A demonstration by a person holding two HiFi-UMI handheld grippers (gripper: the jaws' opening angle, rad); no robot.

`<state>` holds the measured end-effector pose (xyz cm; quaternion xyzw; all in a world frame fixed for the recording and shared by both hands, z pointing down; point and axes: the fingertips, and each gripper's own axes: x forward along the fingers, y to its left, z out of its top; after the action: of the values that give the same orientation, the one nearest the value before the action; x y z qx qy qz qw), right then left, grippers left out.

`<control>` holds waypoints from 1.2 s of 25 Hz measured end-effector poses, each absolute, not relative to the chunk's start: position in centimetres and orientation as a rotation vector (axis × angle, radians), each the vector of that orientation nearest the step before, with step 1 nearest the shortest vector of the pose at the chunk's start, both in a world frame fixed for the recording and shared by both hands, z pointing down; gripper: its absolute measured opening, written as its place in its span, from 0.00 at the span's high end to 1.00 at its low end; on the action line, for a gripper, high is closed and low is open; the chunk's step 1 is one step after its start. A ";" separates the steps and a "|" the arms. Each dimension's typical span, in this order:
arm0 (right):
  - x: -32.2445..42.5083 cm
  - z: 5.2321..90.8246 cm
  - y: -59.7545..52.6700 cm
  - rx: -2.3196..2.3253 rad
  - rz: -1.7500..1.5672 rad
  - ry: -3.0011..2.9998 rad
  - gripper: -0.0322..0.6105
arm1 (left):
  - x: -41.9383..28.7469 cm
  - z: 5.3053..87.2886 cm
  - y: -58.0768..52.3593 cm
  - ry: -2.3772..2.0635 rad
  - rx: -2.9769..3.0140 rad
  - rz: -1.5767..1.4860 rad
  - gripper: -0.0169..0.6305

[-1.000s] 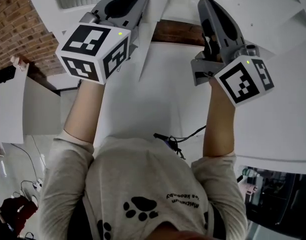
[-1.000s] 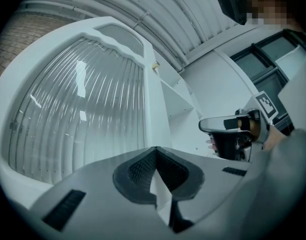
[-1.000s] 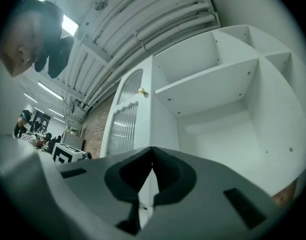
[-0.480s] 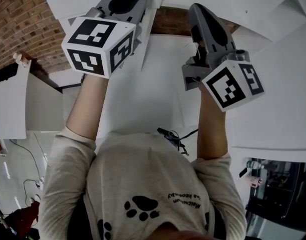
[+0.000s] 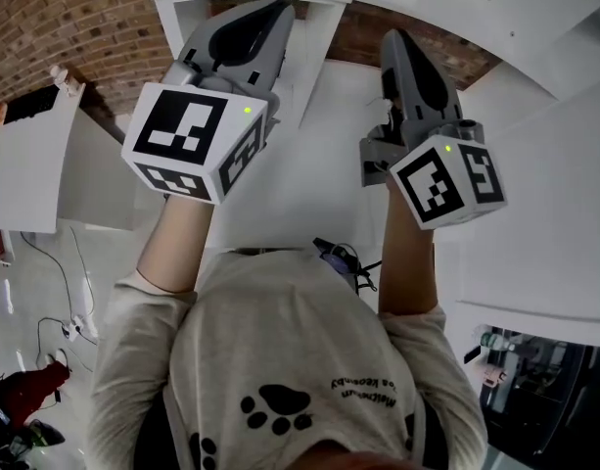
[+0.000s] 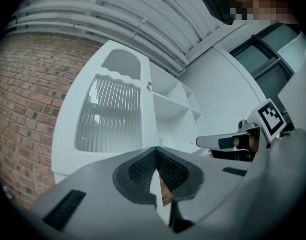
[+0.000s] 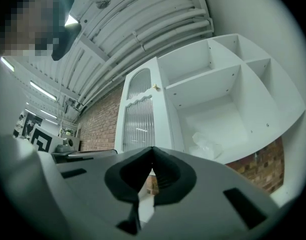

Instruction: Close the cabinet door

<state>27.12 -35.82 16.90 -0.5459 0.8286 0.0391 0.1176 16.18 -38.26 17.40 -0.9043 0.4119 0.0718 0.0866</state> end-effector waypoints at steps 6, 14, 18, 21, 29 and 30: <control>26.5 19.1 -34.2 -1.617 0.114 2.425 0.94 | 14.5 19.7 -36.3 1.333 -2.629 0.182 0.96; 25.9 23.5 -32.5 -1.678 0.138 2.469 0.94 | 14.1 23.9 -34.2 1.442 -2.617 0.131 0.96; 25.4 25.4 -31.8 -1.739 0.205 2.495 0.94 | 13.9 25.5 -33.0 1.472 -2.580 0.082 0.96; 24.9 26.8 -31.3 -1.753 0.214 2.517 0.94 | 13.8 27.0 -32.2 1.480 -2.579 0.047 0.96; 23.3 30.0 -30.1 -1.776 0.223 2.576 0.94 | 14.1 30.6 -31.0 1.508 -2.645 0.004 0.96; 23.2 30.4 -29.9 -1.780 0.218 2.577 0.94 | 14.1 30.9 -30.9 1.512 -2.651 0.004 0.96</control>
<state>23.25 -29.93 30.36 -0.5670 0.8208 0.0694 0.0009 14.08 -30.92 30.85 -0.8678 0.4948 0.0015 0.0450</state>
